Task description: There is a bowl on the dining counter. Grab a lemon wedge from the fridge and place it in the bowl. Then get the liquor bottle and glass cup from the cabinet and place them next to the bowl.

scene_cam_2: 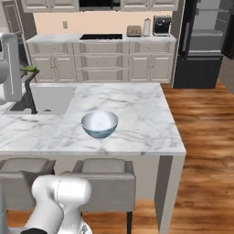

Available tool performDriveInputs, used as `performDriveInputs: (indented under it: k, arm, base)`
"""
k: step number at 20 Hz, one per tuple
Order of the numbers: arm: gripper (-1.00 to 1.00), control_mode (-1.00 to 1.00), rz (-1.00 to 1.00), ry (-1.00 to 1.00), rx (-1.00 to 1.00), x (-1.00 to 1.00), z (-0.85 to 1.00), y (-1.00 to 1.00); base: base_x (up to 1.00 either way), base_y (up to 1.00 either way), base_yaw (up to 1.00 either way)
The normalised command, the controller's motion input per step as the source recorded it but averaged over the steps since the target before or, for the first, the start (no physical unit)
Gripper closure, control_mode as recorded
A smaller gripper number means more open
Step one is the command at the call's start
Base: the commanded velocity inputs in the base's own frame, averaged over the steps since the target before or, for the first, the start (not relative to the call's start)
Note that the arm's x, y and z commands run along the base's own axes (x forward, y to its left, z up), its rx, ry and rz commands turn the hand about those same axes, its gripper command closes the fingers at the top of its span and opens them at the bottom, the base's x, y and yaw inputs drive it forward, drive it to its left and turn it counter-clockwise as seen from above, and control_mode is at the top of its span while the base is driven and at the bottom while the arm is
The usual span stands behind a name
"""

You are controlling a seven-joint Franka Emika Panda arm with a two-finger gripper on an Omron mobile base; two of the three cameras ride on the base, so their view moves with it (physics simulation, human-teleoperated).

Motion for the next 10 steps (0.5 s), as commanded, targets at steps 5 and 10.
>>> performDriveInputs:
  k: [5,10]
  arm:
    - [1.0,1.0,0.0,0.0,0.0,0.0,0.0,0.0]
    - [1.0,-1.0,-0.02,0.05,0.0,0.63,0.0,0.0]
  base:
    - [0.43,0.02,-0.09]
    - [0.1,0.0,-0.01]
